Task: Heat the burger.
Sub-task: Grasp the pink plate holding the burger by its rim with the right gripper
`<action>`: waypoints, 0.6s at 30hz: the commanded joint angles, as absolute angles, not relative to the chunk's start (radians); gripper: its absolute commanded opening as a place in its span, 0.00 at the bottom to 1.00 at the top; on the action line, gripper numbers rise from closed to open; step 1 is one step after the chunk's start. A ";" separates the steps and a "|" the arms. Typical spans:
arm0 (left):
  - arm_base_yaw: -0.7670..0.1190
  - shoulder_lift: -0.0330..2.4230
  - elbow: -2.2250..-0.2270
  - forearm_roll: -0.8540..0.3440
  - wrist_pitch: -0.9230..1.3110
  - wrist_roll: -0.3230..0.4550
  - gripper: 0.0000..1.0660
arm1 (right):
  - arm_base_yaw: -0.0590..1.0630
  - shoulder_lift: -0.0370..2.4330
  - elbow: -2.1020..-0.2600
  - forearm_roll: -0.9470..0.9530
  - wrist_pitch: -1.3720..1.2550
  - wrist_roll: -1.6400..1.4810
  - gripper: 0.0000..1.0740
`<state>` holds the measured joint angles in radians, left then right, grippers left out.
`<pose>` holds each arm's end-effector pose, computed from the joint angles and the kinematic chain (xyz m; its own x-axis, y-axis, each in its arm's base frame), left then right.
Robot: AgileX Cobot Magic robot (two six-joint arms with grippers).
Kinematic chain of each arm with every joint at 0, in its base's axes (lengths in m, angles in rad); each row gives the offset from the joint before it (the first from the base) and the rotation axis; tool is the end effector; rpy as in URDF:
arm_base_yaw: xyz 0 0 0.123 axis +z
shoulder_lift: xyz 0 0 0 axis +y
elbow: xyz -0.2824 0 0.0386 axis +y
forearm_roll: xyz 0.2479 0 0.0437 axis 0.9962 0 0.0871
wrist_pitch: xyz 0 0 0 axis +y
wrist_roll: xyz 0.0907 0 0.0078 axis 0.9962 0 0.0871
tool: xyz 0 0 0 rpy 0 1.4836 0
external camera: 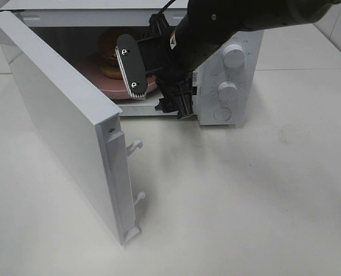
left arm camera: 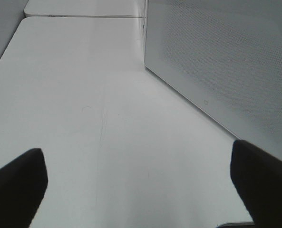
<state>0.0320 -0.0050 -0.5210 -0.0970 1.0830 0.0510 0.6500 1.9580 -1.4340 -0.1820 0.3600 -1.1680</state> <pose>-0.0090 -0.0081 0.2814 -0.4505 -0.0090 -0.8927 0.0469 0.9983 -0.0337 0.3559 0.2632 0.2190 0.4227 -0.8986 -0.1176 -0.6818 -0.2298 -0.6945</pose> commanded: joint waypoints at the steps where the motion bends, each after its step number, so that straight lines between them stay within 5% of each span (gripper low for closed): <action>1: 0.035 -0.020 -0.520 -0.099 1.072 0.047 0.93 | 0.656 2.000 -1.487 -0.187 0.356 -1.124 0.80; 18: 0.035 -0.020 -0.520 -0.099 1.072 0.047 0.93 | 0.656 2.175 -1.678 -0.213 0.391 -1.070 0.76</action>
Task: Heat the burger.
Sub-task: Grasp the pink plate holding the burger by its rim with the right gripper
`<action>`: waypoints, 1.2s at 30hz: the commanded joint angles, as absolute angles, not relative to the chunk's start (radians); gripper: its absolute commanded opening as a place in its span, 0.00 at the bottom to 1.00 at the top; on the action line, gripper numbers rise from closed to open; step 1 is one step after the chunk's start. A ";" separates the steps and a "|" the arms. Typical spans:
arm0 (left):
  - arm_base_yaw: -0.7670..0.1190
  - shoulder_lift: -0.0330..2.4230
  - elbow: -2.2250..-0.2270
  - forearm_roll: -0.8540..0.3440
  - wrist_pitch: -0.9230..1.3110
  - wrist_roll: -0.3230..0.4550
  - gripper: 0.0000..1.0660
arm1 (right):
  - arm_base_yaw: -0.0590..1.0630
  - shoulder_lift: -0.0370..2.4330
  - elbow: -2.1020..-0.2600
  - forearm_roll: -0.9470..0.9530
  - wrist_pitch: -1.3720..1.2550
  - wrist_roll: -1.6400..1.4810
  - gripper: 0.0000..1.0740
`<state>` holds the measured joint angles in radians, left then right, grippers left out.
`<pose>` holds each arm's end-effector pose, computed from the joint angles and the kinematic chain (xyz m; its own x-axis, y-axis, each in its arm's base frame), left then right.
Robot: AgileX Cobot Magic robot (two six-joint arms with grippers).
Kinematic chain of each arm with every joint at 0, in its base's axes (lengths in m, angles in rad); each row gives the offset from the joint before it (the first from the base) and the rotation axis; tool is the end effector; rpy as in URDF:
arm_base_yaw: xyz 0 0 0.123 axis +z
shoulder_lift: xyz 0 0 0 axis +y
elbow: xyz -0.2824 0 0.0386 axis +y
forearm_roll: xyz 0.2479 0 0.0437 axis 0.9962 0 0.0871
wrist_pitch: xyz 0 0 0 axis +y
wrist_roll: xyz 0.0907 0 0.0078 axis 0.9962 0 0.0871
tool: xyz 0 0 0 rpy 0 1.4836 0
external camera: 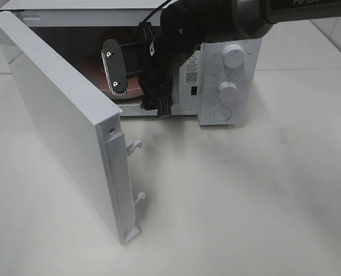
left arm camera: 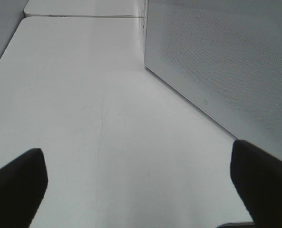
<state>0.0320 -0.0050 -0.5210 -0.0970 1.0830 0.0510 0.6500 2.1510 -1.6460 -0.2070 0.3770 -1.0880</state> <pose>-0.0090 -0.0081 0.2814 -0.4505 -0.0090 -0.8927 0.0469 0.9983 -0.0337 0.3936 0.2905 0.1919 0.3762 -0.9142 -0.1504 -0.7009 -0.1747 -0.6915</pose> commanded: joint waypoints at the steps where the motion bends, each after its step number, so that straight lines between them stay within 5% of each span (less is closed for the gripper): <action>1: 0.035 -0.020 -0.520 -0.099 1.072 0.047 0.93 | 0.656 2.196 -1.699 -0.213 0.391 -1.063 0.76; 36: 0.035 -0.020 -0.520 -0.099 1.072 0.047 0.93 | 0.618 2.441 -1.974 -0.183 0.424 -1.000 0.67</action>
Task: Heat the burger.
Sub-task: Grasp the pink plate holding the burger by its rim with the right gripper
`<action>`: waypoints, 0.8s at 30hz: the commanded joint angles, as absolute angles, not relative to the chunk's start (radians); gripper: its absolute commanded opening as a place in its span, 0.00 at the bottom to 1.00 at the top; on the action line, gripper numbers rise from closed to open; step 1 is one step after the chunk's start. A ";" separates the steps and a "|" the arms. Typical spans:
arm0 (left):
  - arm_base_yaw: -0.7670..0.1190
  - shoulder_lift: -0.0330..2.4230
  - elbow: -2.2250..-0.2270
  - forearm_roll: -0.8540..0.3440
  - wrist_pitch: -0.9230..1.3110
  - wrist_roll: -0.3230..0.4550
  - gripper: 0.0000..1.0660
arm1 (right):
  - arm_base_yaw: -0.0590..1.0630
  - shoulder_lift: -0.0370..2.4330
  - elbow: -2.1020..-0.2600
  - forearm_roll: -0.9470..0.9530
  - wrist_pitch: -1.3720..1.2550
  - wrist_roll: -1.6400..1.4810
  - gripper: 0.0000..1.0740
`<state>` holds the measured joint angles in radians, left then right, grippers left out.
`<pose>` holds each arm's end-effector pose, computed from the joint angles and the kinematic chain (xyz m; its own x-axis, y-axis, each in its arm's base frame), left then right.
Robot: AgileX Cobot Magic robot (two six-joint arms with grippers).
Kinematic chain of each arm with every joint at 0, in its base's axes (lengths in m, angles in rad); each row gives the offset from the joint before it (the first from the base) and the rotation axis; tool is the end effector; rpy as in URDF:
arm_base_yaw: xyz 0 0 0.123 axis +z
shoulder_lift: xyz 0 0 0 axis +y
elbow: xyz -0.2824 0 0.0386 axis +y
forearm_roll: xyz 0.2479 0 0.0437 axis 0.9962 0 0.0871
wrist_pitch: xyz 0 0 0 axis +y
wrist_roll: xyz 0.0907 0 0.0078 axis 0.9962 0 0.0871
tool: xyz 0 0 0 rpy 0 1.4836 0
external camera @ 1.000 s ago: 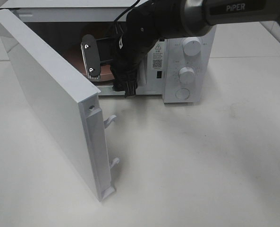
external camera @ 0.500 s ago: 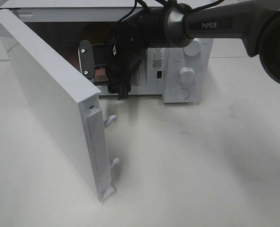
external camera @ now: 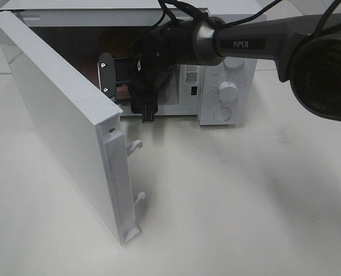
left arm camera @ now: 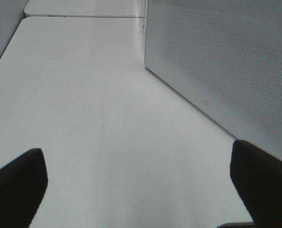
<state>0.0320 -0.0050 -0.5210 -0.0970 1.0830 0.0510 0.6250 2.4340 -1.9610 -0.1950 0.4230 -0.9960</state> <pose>-0.0090 -0.0081 0.2814 -0.4505 -0.0090 -0.8927 0.0469 0.9983 -0.0337 0.4449 0.3120 0.1379 0.2715 -0.9379 -0.2159 -0.7454 -0.0630 -0.6636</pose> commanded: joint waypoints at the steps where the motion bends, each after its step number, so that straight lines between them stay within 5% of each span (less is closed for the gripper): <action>1: 0.035 -0.020 -0.520 -0.099 1.072 0.047 0.93 | 0.618 2.441 -1.974 -0.183 0.424 -1.000 0.67; 7: 0.035 -0.020 -0.520 -0.099 1.072 0.047 0.93 | 0.608 2.441 -1.974 -0.183 0.425 -1.012 0.38; 8: 0.035 -0.020 -0.520 -0.099 1.072 0.047 0.93 | 0.608 2.439 -1.974 -0.183 0.429 -1.015 0.22; 9: 0.035 -0.020 -0.520 -0.099 1.072 0.047 0.93 | 0.608 2.439 -1.974 -0.183 0.429 -1.015 0.22; 11: 0.035 -0.020 -0.520 -0.099 1.072 0.047 0.93 | 0.609 2.434 -1.974 -0.175 0.434 -1.015 0.01; 24: 0.035 -0.020 -0.520 -0.099 1.072 0.047 0.93 | 0.620 2.376 -1.969 -0.149 0.492 -1.063 0.00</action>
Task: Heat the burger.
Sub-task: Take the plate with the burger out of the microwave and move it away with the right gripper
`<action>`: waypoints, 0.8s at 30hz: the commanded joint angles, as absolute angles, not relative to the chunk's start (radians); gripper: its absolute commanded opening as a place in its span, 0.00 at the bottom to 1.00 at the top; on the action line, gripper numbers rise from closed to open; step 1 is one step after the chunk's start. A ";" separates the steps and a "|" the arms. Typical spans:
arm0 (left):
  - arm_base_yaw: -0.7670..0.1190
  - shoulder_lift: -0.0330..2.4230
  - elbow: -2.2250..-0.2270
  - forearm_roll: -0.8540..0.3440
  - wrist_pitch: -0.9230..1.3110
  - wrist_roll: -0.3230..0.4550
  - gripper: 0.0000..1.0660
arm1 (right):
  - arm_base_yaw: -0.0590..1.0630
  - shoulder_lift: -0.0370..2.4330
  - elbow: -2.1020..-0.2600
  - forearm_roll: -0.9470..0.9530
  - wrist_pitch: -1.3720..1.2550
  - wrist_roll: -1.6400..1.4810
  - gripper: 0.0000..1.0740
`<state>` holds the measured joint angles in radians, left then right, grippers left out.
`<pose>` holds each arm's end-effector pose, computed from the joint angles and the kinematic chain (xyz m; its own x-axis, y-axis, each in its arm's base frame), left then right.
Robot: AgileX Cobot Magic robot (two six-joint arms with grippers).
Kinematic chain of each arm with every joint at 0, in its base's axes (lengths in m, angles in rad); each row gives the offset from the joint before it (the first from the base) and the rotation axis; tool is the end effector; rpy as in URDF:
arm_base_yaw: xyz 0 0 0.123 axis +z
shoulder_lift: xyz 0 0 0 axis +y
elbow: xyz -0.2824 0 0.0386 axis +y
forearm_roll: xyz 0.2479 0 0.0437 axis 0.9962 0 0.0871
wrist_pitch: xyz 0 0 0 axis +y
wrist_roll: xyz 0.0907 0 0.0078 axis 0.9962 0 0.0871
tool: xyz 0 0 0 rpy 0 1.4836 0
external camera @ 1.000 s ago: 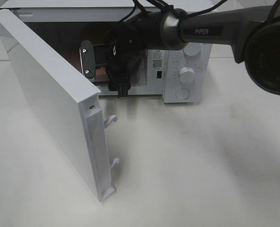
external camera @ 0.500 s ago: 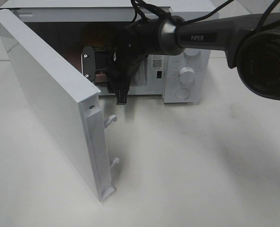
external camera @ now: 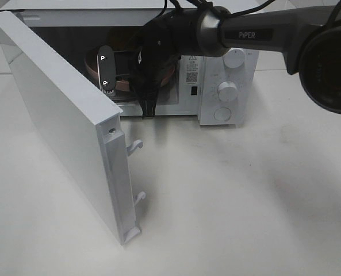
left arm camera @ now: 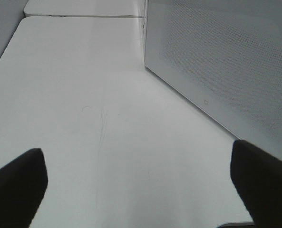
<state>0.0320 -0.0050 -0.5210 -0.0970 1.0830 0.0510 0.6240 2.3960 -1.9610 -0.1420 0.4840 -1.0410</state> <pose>-0.0090 -0.0081 0.2814 -0.4505 -0.0090 -0.8927 0.0469 0.9983 -0.0337 0.4403 0.3096 0.1544 0.2680 -0.9377 -0.2213 -0.7644 -0.0671 -0.6412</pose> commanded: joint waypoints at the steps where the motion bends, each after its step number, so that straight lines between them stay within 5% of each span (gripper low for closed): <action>1: 0.035 -0.020 -0.520 -0.099 1.072 0.047 0.93 | 0.620 2.376 -1.969 -0.149 0.492 -1.063 0.00; 17: 0.035 -0.020 -0.520 -0.099 1.072 0.047 0.93 | 0.650 2.319 -1.947 -0.115 0.521 -1.148 0.00; 24: 0.035 -0.020 -0.520 -0.099 1.072 0.047 0.93 | 0.650 2.229 -1.755 -0.074 0.414 -1.314 0.00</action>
<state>0.0320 -0.0050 -0.5210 -0.0970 1.0830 0.0510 0.6470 2.2820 -1.8010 -0.0880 0.5210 -1.2510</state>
